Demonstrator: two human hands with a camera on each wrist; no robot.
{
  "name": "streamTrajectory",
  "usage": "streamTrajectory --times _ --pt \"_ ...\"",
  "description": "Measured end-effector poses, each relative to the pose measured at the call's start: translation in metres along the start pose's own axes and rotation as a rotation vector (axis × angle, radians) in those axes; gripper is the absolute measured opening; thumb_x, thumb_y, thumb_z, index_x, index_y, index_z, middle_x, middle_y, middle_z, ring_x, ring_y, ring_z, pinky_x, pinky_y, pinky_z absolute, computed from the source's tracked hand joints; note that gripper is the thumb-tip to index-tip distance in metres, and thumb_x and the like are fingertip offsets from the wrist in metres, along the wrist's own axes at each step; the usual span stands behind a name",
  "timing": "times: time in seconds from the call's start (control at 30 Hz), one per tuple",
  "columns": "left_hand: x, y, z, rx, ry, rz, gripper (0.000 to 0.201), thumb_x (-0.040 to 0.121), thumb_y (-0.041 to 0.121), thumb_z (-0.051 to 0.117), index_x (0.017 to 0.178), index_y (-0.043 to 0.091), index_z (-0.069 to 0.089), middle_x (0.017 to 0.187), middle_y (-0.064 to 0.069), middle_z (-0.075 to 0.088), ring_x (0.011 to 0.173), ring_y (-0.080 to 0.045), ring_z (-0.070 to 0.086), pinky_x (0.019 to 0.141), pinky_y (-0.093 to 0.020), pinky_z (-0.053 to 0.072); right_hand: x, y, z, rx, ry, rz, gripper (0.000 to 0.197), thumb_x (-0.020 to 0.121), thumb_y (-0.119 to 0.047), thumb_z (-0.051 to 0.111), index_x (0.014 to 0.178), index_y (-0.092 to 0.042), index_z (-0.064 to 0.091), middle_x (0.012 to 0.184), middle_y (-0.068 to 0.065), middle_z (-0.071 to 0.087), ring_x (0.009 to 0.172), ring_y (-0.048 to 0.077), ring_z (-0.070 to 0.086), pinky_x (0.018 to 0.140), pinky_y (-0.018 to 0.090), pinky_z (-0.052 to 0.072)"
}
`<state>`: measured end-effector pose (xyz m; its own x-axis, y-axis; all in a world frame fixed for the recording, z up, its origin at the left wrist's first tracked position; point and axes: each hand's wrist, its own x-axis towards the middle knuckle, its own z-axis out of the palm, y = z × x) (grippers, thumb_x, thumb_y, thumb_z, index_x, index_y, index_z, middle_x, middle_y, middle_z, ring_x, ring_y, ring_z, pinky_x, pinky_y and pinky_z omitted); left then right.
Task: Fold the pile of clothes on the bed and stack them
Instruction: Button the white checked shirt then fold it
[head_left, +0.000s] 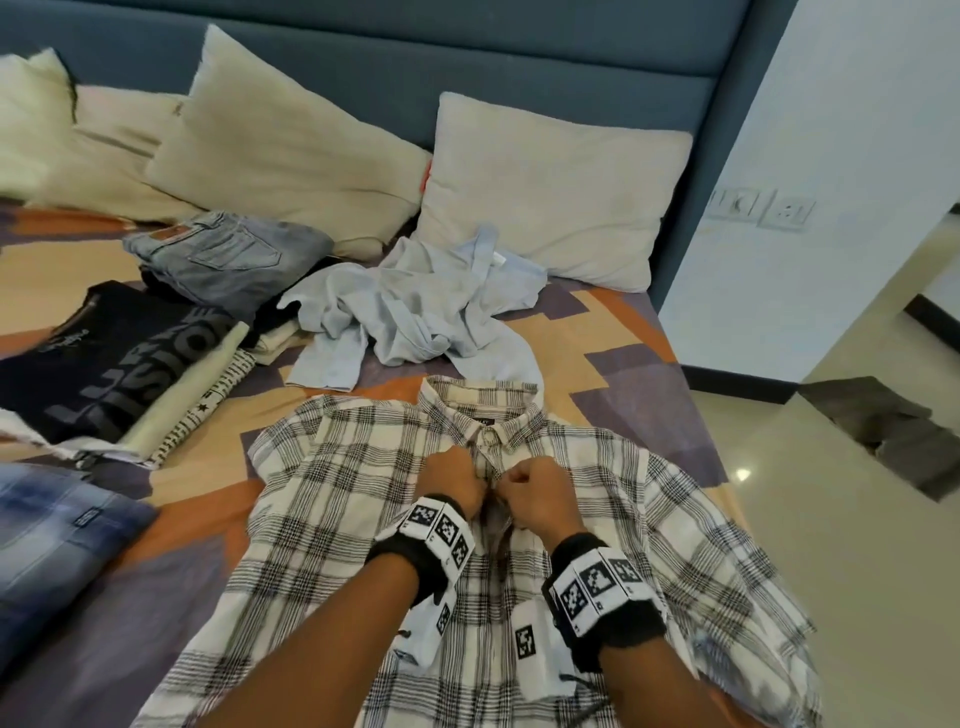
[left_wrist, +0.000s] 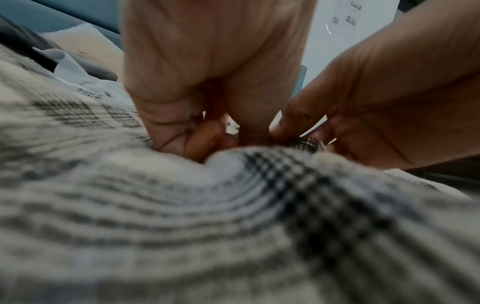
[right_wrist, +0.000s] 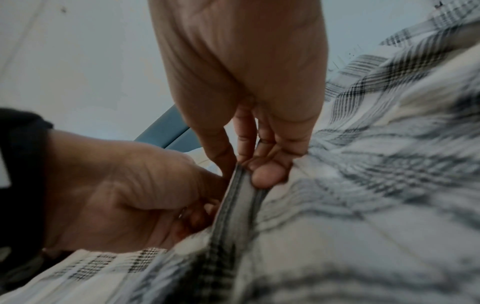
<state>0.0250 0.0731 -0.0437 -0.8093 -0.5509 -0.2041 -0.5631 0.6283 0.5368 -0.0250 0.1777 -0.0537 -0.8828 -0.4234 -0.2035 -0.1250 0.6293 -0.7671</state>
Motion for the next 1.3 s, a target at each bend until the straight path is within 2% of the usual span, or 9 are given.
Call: streamTrajectory --times 0.1,0.17,0.33,0.7,0.77,0.87,0.97,1.1,1.3 --pt "0.006 -0.005 -0.002 -0.037 -0.089 0.009 0.028 0.095 0.019 0.056 0.071 0.006 0.05 0.088 -0.019 0.064 0.096 -0.038 0.063 0.069 -0.035 0.046 0.0 -0.002 0.005 0.083 -0.018 0.018 0.026 0.087 -0.006 0.063 0.063 0.001 0.061 0.06 0.01 0.052 0.057 0.023 0.052 0.06 0.048 0.056" --pt "0.01 -0.01 -0.005 -0.138 -0.145 -0.016 0.039 0.094 0.019 0.057 0.059 0.009 0.042 0.067 -0.017 0.056 0.076 -0.035 0.063 0.062 -0.036 0.045 -0.001 -0.004 0.006 0.182 -0.019 0.046 0.028 0.089 -0.004 0.062 0.062 -0.006 0.059 0.06 0.01 0.053 0.056 0.024 0.053 0.061 0.045 0.057" --pt "0.009 -0.019 -0.007 -0.391 -0.22 -0.01 0.041 0.093 0.01 0.055 0.053 0.007 0.051 0.036 0.005 0.047 0.029 -0.004 0.042 0.037 -0.016 0.033 -0.007 -0.005 0.003 0.279 -0.004 0.059 0.021 0.09 0.0 0.062 0.07 -0.002 0.06 0.063 0.011 0.051 0.053 0.02 0.051 0.052 0.031 0.05" --pt "0.012 -0.025 -0.002 -0.602 -0.3 -0.104 0.028 0.093 0.01 0.059 0.066 0.002 0.06 0.054 -0.008 0.056 0.05 -0.022 0.056 0.04 -0.022 0.035 -0.005 0.0 0.009 0.337 -0.012 0.107 0.02 0.091 -0.002 0.061 0.08 0.014 0.066 0.064 0.01 0.057 0.06 0.019 0.059 0.056 0.032 0.058" --pt "0.013 -0.025 0.004 -0.567 -0.234 -0.096 0.032 0.09 0.012 0.062 0.061 0.001 0.061 0.053 -0.008 0.057 0.05 -0.022 0.055 0.046 -0.027 0.041 -0.005 0.003 0.009 0.425 -0.007 0.146 0.023 0.092 -0.003 0.061 0.072 0.007 0.064 0.063 0.01 0.056 0.058 0.018 0.058 0.055 0.029 0.055" --pt "0.011 -0.025 0.011 -0.548 -0.166 -0.087 0.028 0.088 0.016 0.064 0.075 -0.009 0.068 0.065 -0.017 0.067 0.056 -0.024 0.063 0.061 -0.036 0.054 -0.005 0.005 0.004 0.637 -0.034 0.239 0.02 0.094 -0.005 0.061 0.075 0.002 0.064 0.062 0.01 0.058 0.052 0.018 0.059 0.056 0.033 0.058" --pt "0.013 -0.029 0.013 -0.583 -0.153 -0.102 0.033 0.089 0.021 0.066 0.079 -0.01 0.07 0.078 -0.024 0.071 0.073 -0.037 0.069 0.071 -0.048 0.057 -0.004 0.007 0.004 0.642 -0.057 0.245 0.015 0.091 -0.003 0.065 0.078 0.003 0.065 0.066 0.013 0.063 0.052 0.019 0.063 0.057 0.035 0.06" --pt "0.014 -0.03 0.01 -0.64 -0.164 -0.168 0.038 0.083 0.035 0.075 0.068 0.001 0.066 0.068 -0.014 0.069 0.061 -0.026 0.065 0.062 -0.033 0.056 -0.001 0.008 0.009 0.582 -0.028 0.251 0.011 0.086 0.001 0.071 0.077 0.003 0.065 0.07 0.016 0.066 0.051 0.018 0.064 0.053 0.032 0.06" --pt "0.019 -0.033 0.015 -0.695 -0.147 -0.256 0.024 0.075 0.021 0.081 0.073 -0.001 0.07 0.073 -0.016 0.073 0.065 -0.031 0.069 0.068 -0.039 0.058 -0.001 0.011 0.01 0.574 -0.074 0.264 0.013 0.082 0.01 0.071 0.073 0.002 0.065 0.068 0.013 0.065 0.054 0.018 0.063 0.055 0.033 0.061"
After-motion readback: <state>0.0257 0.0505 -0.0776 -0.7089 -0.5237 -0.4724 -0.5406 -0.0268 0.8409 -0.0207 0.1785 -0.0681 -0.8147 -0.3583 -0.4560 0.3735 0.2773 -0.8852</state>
